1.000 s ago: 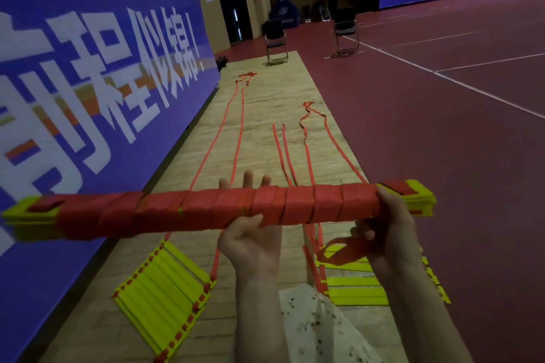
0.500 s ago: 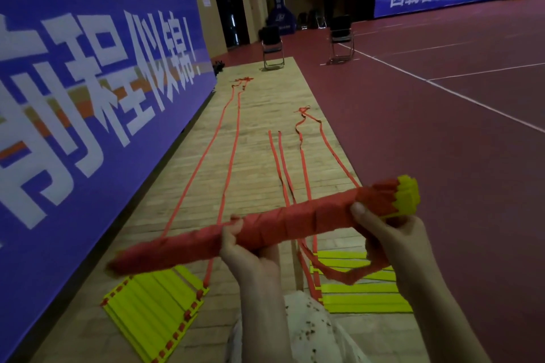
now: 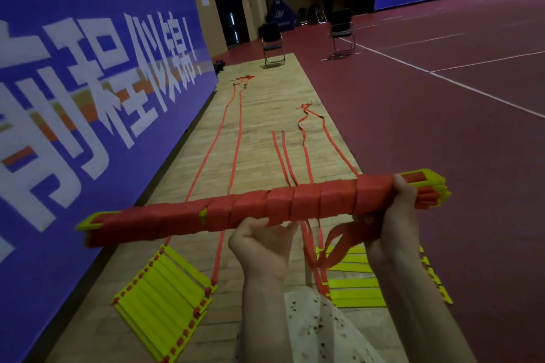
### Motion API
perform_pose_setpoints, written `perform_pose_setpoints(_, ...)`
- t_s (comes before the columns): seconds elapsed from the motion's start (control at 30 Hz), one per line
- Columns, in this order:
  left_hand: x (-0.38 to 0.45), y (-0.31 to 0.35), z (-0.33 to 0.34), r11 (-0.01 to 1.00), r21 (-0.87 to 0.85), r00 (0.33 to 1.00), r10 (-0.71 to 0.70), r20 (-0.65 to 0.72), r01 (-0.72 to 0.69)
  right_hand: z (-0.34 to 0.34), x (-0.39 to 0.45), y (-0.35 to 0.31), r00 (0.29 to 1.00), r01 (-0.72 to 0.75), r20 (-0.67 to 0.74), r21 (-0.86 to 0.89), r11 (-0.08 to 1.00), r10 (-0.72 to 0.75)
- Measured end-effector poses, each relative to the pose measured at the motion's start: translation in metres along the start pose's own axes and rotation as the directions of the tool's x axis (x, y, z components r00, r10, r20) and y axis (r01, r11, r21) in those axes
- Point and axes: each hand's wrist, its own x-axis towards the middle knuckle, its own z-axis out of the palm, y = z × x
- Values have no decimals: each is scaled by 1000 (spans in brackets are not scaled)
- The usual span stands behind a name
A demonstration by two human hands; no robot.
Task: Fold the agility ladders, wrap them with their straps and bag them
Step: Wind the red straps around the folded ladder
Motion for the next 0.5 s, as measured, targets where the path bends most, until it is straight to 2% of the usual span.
perform_pose_setpoints(0.03, -2, 1, 5, 998, -42, 998, -48, -34, 46, 0, 0, 1, 999, 37, -4, 17, 999, -37)
perform_pose_setpoints(0.1, -10, 4, 17, 994, -95, 981, -68, -180, 52, -6, 3, 6, 991, 114, 67, 16, 993, -115)
perform_pose_setpoints(0.2, -7, 6, 24, 993, -99, 954, -87, -288, 60, -19, 5, 7, 919, 266, 327, -98, 959, -221)
perform_pose_setpoints(0.27, 0, 3, 20, 997, -50, 946, -69, -318, 56, -26, 7, -2, 836, 430, 482, -277, 859, -263)
perform_pose_setpoints(0.33, 2, 4, 16, 999, -34, 949, -28, -315, 18, -32, 10, -11, 790, 541, 547, -411, 733, -277)
perform_pose_setpoints(0.4, 11, 9, 12, 998, -36, 957, 47, -286, -59, -36, 10, -15, 797, 542, 545, -457, 705, -260)
perform_pose_setpoints(0.5, 32, 23, 7, 988, 4, 963, 154, -221, -157, -40, 6, -8, 875, 380, 457, -442, 813, -160)
